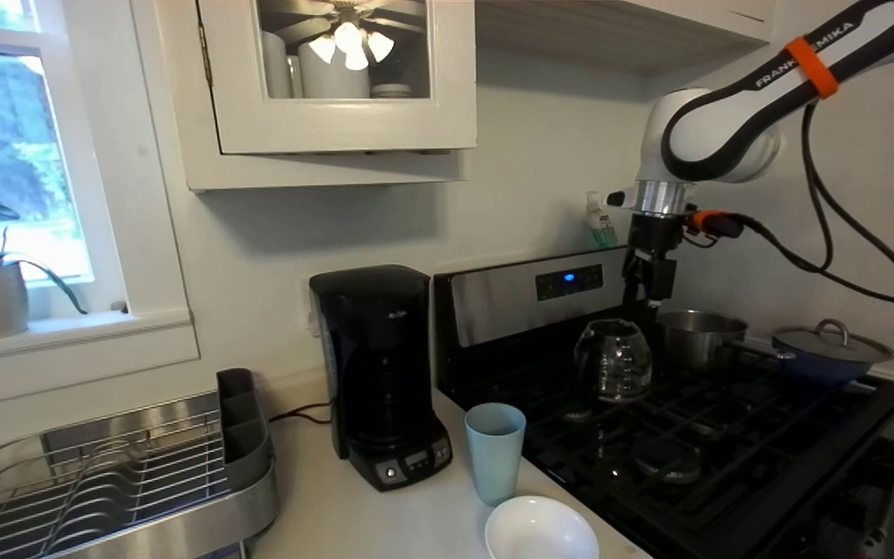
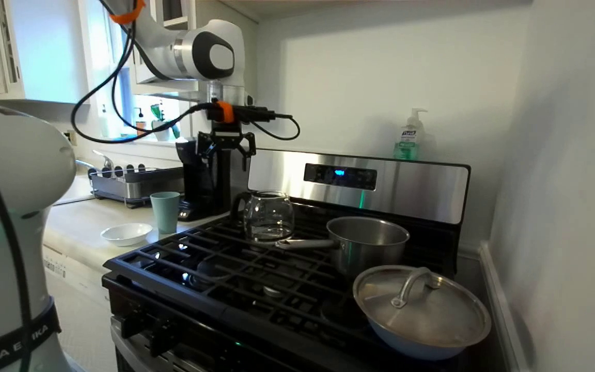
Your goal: Pick up the clear coffee jar and put it in the middle of the hob
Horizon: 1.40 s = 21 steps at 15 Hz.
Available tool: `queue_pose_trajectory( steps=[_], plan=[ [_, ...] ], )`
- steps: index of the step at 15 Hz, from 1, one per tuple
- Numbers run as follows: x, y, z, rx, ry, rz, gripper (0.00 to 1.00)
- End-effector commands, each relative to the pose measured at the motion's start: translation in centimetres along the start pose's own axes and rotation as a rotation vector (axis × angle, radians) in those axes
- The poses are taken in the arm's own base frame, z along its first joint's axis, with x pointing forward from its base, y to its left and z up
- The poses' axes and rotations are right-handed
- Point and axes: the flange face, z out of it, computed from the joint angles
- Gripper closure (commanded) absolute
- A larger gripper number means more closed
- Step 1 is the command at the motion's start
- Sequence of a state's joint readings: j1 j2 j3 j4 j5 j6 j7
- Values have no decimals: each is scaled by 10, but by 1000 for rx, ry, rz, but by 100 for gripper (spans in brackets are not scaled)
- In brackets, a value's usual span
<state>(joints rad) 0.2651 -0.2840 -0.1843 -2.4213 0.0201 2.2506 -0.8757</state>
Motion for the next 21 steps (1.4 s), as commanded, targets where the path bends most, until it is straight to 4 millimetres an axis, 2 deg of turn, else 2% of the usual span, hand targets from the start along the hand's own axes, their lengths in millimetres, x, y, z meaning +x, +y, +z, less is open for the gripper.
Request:
queue_pose_trajectory(
  steps=[1,4,5,8,11,21],
  plan=[
    [15,39,9,59,72,-159,0],
    [24,56,16,137,163,-278,0],
    [12,43,14,93,112,-211,0],
    [20,53,20,118,141,-258,0],
    [22,53,20,120,140,-263,0],
    [25,51,70,77,153,-402,0]
  ],
)
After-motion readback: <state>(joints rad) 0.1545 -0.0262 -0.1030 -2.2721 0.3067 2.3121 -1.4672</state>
